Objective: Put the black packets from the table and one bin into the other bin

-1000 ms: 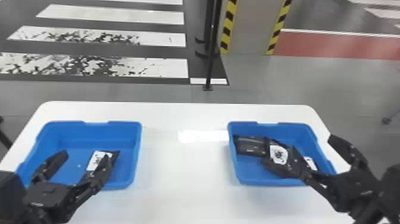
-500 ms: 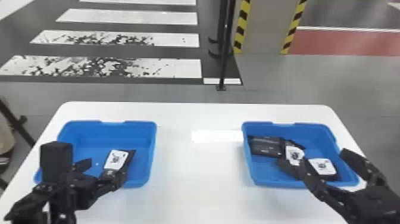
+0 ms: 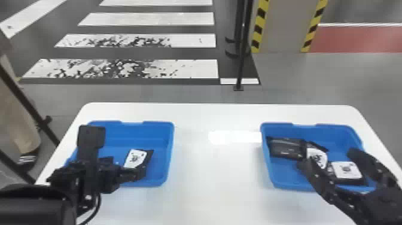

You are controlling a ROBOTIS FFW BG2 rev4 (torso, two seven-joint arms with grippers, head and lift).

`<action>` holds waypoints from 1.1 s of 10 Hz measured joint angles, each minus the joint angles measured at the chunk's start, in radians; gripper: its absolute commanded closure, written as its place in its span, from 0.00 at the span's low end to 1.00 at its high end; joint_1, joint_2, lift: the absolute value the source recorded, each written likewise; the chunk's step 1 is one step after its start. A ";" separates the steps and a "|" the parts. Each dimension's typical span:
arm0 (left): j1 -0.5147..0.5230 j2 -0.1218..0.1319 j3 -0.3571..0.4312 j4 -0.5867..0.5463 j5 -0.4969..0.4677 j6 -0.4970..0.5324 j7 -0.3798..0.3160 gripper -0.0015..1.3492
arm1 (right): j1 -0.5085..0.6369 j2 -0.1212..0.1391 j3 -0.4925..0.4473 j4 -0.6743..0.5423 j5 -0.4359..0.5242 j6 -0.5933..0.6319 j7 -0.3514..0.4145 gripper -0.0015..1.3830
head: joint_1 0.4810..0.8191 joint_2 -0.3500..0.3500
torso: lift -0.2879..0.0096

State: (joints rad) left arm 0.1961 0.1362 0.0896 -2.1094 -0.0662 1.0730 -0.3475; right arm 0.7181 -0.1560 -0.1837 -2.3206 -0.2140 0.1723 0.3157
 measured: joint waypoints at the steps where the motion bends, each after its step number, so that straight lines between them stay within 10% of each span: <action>1: -0.033 0.006 -0.011 0.032 0.002 0.033 -0.010 0.09 | -0.006 -0.005 0.011 0.004 -0.004 -0.002 0.007 0.12 | 0.63 0.56 | 0.60; 6: -0.147 0.028 -0.044 0.211 -0.045 0.075 -0.040 0.18 | -0.026 -0.016 0.043 0.029 -0.022 -0.013 0.037 0.12 | 0.63 0.61 | 0.60; 7: -0.162 0.031 -0.048 0.237 -0.061 0.093 -0.043 0.42 | -0.030 -0.017 0.045 0.035 -0.025 -0.020 0.042 0.12 | 0.63 0.63 | 0.60; 8: -0.175 0.034 -0.053 0.262 -0.075 0.111 -0.045 0.90 | -0.031 -0.017 0.046 0.038 -0.027 -0.027 0.043 0.12 | 0.63 0.64 | 0.60; 11: -0.178 0.033 -0.045 0.285 -0.079 0.113 -0.043 0.90 | -0.029 -0.017 0.045 0.043 -0.034 -0.034 0.043 0.12 | 0.63 0.65 | 0.60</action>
State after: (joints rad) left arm 0.0176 0.1697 0.0447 -1.8240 -0.1457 1.1856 -0.3909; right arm 0.6895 -0.1734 -0.1383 -2.2780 -0.2477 0.1387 0.3589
